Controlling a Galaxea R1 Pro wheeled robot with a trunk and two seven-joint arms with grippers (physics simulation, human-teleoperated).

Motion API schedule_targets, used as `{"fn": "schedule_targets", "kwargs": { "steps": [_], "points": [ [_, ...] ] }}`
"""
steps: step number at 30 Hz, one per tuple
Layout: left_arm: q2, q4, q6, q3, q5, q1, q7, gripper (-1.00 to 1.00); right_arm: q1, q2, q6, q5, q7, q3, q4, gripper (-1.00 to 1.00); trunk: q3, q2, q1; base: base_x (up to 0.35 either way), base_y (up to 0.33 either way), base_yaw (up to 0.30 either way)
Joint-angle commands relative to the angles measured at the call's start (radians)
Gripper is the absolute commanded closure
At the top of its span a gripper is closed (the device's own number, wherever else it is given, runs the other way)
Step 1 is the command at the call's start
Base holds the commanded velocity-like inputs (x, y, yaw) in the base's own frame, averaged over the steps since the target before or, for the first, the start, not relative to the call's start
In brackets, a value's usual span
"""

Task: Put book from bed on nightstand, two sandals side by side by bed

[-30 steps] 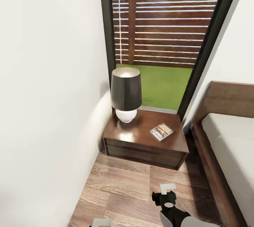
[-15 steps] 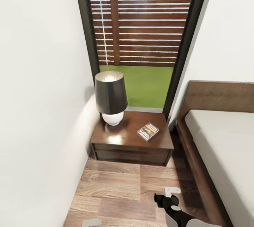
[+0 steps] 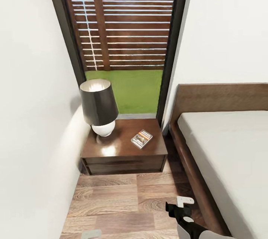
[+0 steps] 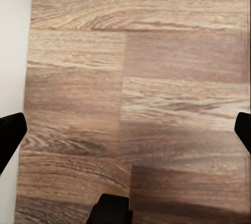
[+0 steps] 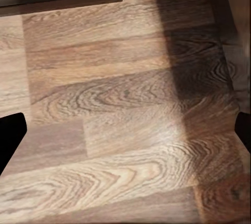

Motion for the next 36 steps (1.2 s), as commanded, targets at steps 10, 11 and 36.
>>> {"fn": "schedule_targets", "kwargs": {
  "steps": [10,11,36],
  "points": [
    [-0.002,0.000,-0.003,-0.010,0.009,0.000,0.007,-1.00,0.000,-0.001,-0.002,0.007,-0.002,0.015,0.003,-1.00,0.031,0.070,-0.039,0.000,0.000,-0.106],
    [-0.002,0.000,-0.003,-0.010,0.009,0.000,0.007,-1.00,0.000,-0.001,-0.001,0.008,-0.001,0.016,0.005,-1.00,0.034,0.077,-0.042,0.000,0.000,-0.016],
    [-0.002,0.134,-0.007,0.041,0.038,0.001,0.005,-1.00,0.157,-0.018,-0.083,0.039,-0.001,0.015,0.067,-1.00,0.113,0.252,-0.138,0.000,0.000,-0.002]
  ]
}}
